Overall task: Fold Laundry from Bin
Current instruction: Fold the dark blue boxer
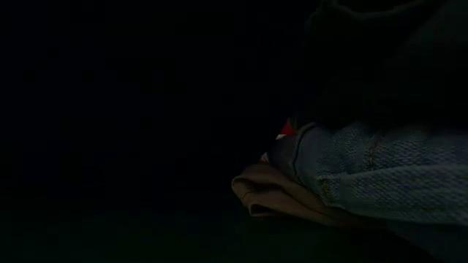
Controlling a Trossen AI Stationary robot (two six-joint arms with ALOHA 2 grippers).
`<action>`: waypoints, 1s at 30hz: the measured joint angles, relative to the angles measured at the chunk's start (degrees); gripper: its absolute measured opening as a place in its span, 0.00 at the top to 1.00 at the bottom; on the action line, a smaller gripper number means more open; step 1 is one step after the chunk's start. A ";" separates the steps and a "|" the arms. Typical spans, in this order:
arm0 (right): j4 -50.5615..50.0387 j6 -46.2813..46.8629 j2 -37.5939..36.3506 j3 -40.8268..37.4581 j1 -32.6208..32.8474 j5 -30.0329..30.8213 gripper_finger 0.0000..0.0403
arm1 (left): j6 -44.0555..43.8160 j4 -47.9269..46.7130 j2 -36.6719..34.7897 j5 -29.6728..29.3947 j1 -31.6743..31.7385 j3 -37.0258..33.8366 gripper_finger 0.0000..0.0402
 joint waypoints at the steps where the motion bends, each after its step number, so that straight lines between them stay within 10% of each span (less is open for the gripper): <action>1: 0.01 1.19 -0.01 0.00 0.00 -0.05 0.97 | 0.71 0.61 0.17 -0.04 0.02 0.00 0.90; 15: -6.43 6.31 -0.04 0.00 0.02 -1.66 0.62 | 3.71 1.92 0.28 -0.21 -0.20 0.00 0.62; 30: -8.29 5.43 -0.04 0.00 -4.92 12.64 0.60 | 6.48 1.95 -0.13 -7.74 2.44 0.00 0.60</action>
